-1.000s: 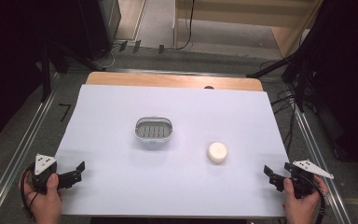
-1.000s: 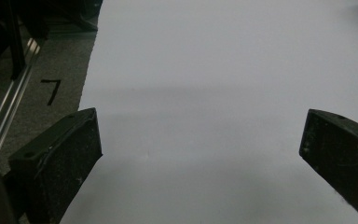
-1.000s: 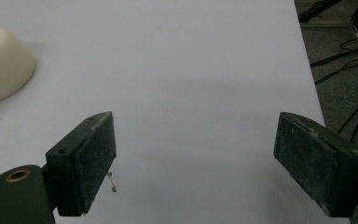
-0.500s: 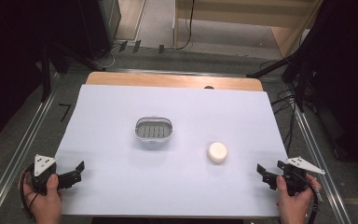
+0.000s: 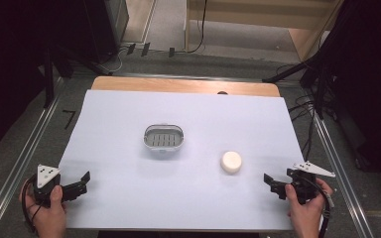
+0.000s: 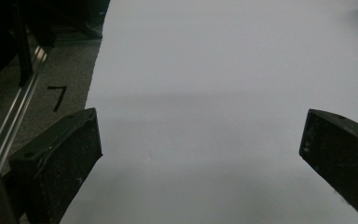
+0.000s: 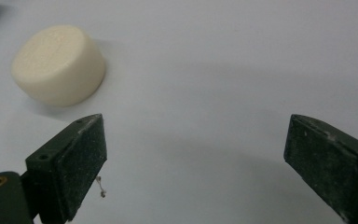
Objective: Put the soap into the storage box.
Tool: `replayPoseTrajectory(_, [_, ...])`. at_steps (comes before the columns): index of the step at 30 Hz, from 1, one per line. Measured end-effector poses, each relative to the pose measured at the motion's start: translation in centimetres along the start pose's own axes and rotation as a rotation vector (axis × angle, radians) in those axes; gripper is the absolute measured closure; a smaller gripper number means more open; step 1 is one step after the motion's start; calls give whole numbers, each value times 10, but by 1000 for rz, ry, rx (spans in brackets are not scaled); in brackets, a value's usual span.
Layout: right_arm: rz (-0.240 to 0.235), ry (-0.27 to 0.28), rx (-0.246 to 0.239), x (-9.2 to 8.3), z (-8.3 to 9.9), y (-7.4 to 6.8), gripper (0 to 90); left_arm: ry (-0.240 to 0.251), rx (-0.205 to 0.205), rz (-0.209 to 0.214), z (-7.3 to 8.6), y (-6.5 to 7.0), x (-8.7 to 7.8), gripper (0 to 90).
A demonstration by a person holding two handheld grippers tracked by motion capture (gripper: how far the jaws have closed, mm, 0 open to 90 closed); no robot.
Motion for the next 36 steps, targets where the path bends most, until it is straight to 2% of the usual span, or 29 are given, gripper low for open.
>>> replayPoseTrajectory(18, [-14,-22,-43,9,-9,-18,62,-4,3,5,0,1,0,0])
replayPoseTrajectory(36, [-65,-25,-64,30,-27,-45,62,-10,5,6,1,1,1,0])
Point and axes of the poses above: each handheld gripper's, and its own axes: x roughly forward along the jaws, z roughly out of its underside, y roughly to its right, the point moved 8 cm from there along x, roughly forward along the jaws, and after that the axes turned 7 degrees about y, right-handed, at the moved point
